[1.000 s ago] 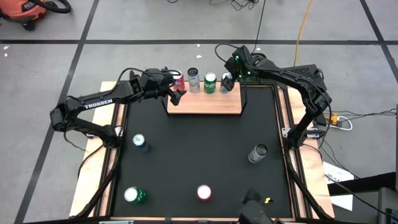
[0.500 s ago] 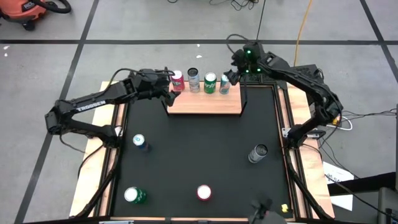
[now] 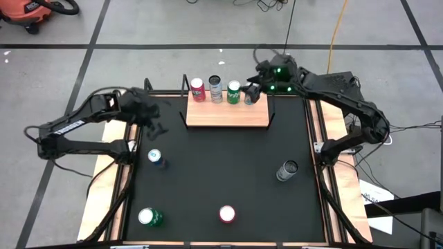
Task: Place canned beverage on shelf
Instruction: Put the red soda can on the shelf aligned with the other red soda can
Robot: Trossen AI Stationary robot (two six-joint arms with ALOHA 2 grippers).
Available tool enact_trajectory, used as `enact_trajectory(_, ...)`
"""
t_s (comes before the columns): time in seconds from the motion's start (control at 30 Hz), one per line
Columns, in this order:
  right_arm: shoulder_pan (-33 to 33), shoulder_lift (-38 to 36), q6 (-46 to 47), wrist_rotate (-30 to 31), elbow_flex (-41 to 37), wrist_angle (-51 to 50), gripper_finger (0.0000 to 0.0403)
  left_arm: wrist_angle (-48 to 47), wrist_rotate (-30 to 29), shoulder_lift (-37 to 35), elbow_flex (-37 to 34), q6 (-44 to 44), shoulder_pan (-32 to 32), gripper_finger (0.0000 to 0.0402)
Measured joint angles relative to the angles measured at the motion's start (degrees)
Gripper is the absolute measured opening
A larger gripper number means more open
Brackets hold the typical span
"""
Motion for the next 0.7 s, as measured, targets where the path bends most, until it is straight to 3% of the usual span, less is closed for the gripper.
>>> enact_trajectory(0.17, 7.81, 0.81, 4.28, 7.02, -0.07, -0.58, 0.0287, -12.01, 0.18, -1.90, -0.84, -4.44, -4.79, 0.0397)
enact_trajectory(0.43, 18.78, 0.71, 6.13, 17.95, -0.07, -1.46, 0.0286, -8.37, 0.31, -6.99, -9.55, -18.38, -10.26, 0.0397)
enact_trajectory(0.53, 20.53, 0.65, 5.99, 18.11, -0.07, -3.34, 0.0286, -5.04, 0.29, -7.69, -12.50, -24.65, -12.62, 0.0397)
enact_trajectory(0.7, 23.85, 0.65, 8.49, 11.66, -0.07, -4.77, 0.0286, -4.34, 0.27, -6.86, -13.60, -34.94, -18.81, 0.0397)
